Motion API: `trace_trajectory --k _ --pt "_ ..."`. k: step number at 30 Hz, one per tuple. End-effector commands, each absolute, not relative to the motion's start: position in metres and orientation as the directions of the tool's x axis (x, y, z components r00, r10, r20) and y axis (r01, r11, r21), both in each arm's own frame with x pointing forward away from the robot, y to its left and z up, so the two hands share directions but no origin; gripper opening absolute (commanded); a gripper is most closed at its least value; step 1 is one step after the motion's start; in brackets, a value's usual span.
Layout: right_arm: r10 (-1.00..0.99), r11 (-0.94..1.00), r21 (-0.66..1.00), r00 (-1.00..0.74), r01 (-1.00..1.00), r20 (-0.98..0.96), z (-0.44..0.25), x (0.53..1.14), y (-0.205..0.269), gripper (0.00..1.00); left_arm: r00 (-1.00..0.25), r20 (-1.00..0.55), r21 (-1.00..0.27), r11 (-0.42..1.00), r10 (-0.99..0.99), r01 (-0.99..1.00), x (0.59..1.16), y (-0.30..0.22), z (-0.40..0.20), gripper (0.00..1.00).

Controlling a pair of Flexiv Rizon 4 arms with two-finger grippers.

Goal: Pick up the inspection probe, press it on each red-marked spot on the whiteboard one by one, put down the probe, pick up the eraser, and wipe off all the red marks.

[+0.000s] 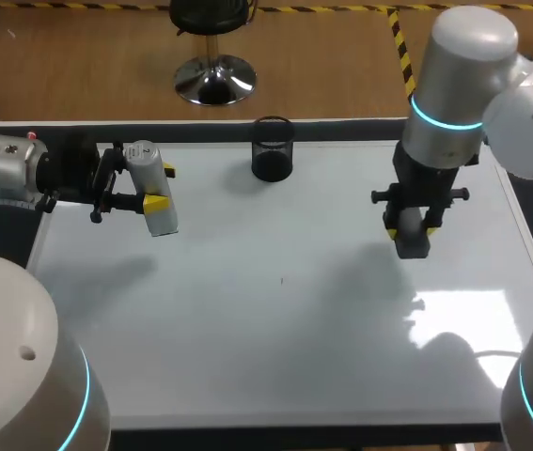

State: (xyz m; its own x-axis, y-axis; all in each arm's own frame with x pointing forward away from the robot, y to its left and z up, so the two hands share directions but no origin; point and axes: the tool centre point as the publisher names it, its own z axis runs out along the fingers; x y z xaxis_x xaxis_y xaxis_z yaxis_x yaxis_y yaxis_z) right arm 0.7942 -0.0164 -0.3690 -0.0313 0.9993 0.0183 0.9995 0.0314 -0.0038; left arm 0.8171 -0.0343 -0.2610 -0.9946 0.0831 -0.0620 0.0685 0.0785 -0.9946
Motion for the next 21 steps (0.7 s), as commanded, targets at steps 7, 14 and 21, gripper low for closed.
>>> trace_trajectory --k 7,14,21 --pt "0.999 0.015 0.017 -0.016 1.0 0.046 -0.364 0.784 -0.062 0.0 -0.994 -0.064 -0.995 0.077 0.084 0.07 0.817 -0.034 -0.26 0.0" --pt "1.0 -0.006 0.02 0.006 1.0 0.009 -0.369 0.778 -0.085 0.0 -0.994 -0.064 -0.995 0.077 0.084 0.07 0.817 -0.034 -0.26 0.0" --pt "1.0 0.013 0.01 -0.013 1.0 -0.01 -0.377 0.776 -0.099 0.0 -0.994 -0.064 -0.995 0.077 0.084 0.07 0.817 -0.034 -0.26 0.0"
